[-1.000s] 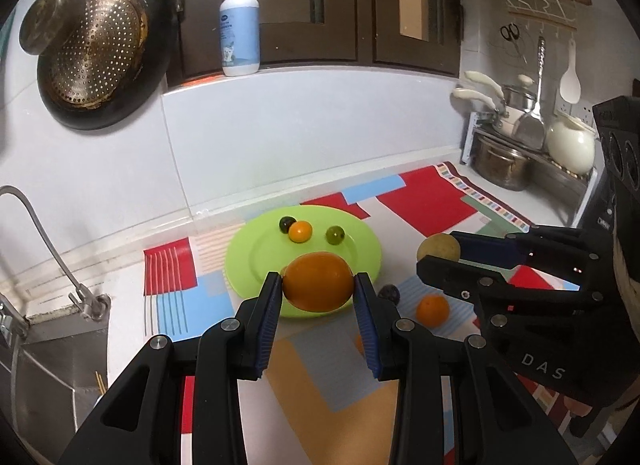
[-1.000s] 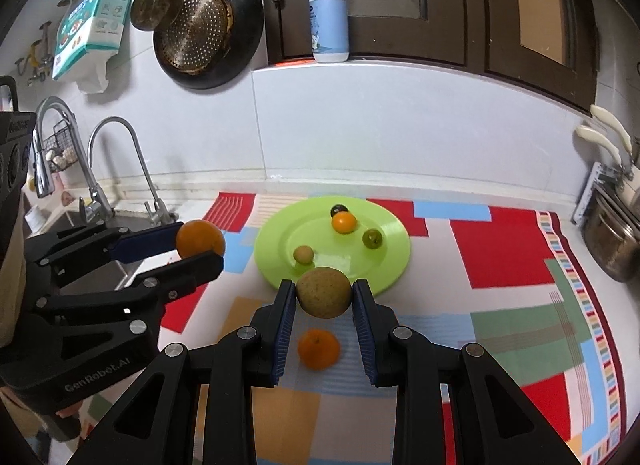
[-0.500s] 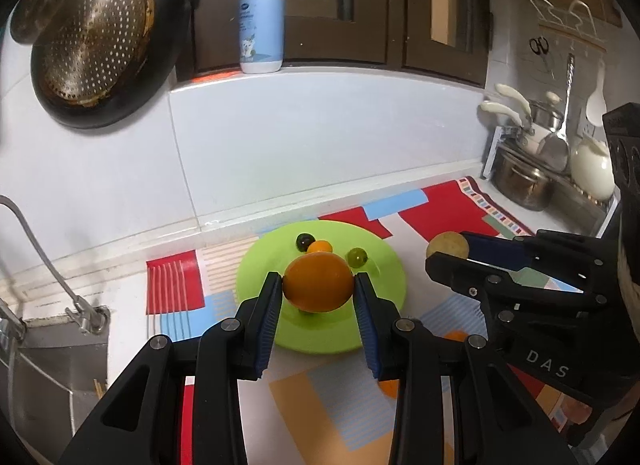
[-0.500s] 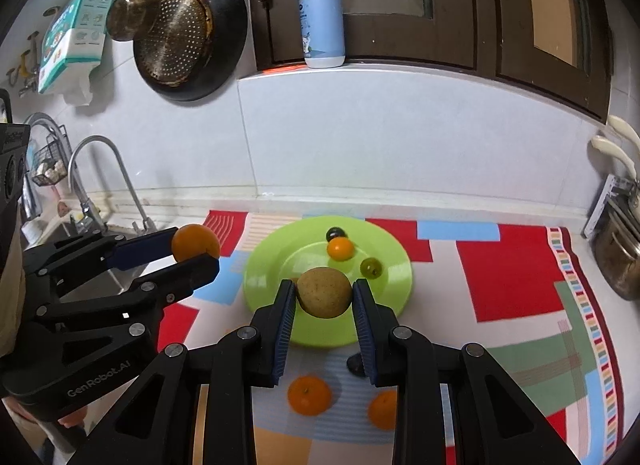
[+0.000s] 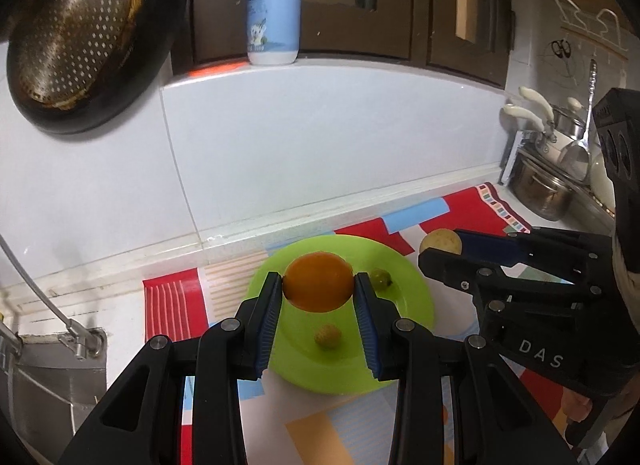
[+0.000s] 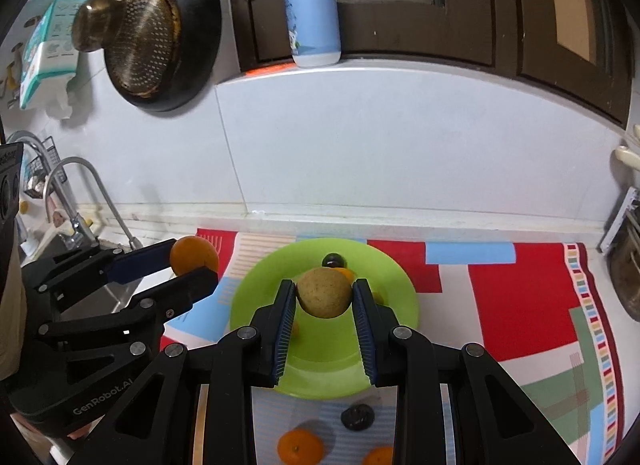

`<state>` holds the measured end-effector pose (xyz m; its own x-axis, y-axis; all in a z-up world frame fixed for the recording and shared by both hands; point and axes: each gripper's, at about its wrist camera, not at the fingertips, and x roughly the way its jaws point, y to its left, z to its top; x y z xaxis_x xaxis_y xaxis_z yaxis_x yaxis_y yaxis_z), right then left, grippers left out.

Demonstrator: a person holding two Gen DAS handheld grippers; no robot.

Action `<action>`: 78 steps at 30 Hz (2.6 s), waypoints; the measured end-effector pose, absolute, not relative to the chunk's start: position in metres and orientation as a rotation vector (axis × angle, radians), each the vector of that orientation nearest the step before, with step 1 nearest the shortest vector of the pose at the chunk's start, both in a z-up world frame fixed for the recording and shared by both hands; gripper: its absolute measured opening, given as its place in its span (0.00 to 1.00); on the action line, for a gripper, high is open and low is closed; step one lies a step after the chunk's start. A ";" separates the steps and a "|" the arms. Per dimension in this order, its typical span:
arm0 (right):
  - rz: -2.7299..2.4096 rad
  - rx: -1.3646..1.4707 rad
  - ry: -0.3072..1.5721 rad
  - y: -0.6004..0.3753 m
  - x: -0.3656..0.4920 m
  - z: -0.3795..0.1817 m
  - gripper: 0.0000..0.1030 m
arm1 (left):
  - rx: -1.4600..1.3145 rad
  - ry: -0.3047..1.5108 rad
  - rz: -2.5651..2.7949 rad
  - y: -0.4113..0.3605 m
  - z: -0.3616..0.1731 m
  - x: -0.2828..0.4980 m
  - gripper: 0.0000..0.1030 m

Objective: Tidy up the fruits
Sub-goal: 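Carry the orange and kiwi onto the green plate while both grippers lower them, then open both grippers to release the orange and kiwi on the plate, then withdraw both grippers from the plate toward the remaining fruits on the cloth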

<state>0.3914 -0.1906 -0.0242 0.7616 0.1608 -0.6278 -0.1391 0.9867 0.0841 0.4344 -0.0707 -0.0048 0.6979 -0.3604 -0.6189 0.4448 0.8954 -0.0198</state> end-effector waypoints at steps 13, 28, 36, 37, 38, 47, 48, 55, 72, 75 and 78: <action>0.171 0.027 0.816 -0.189 0.447 -0.062 0.30 | 0.158 0.757 -0.437 -0.078 -0.046 0.486 0.35; 0.171 0.025 0.913 -0.188 0.479 -0.100 0.30 | 0.164 0.847 -0.467 -0.087 -0.085 0.517 0.35; 0.148 0.024 0.905 -0.189 0.481 -0.102 0.30 | 0.129 0.839 -0.469 -0.083 -0.082 0.519 0.43; 0.150 0.021 0.901 -0.189 0.480 -0.101 0.30 | 0.128 0.831 -0.464 -0.082 -0.079 0.517 0.43; 0.147 0.019 0.899 -0.189 0.479 -0.100 0.31 | 0.128 0.825 -0.460 -0.081 -0.077 0.516 0.43; 0.138 0.039 0.841 -0.194 0.446 -0.079 0.31 | 0.147 0.762 -0.448 -0.074 -0.047 0.481 0.48; 0.137 0.042 0.832 -0.195 0.441 -0.076 0.31 | 0.147 0.753 -0.445 -0.073 -0.044 0.477 0.51; 0.108 0.066 0.781 -0.198 0.401 -0.056 0.38 | 0.145 0.699 -0.440 -0.070 -0.020 0.441 0.60; 0.006 0.080 0.656 -0.209 0.310 -0.011 0.50 | 0.136 0.600 -0.453 -0.062 0.018 0.361 0.76; -0.014 0.081 0.642 -0.209 0.295 -0.007 0.51 | 0.145 0.577 -0.444 -0.062 0.023 0.346 0.81; -0.044 0.079 0.623 -0.209 0.280 -0.004 0.51 | 0.144 0.551 -0.432 -0.059 0.029 0.333 0.86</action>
<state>0.2801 -0.2090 -0.0041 0.8115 -0.0170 -0.5841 0.0644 0.9961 0.0605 0.3326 -0.0585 0.0285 0.7654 -0.3578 -0.5349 0.4338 0.9008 0.0182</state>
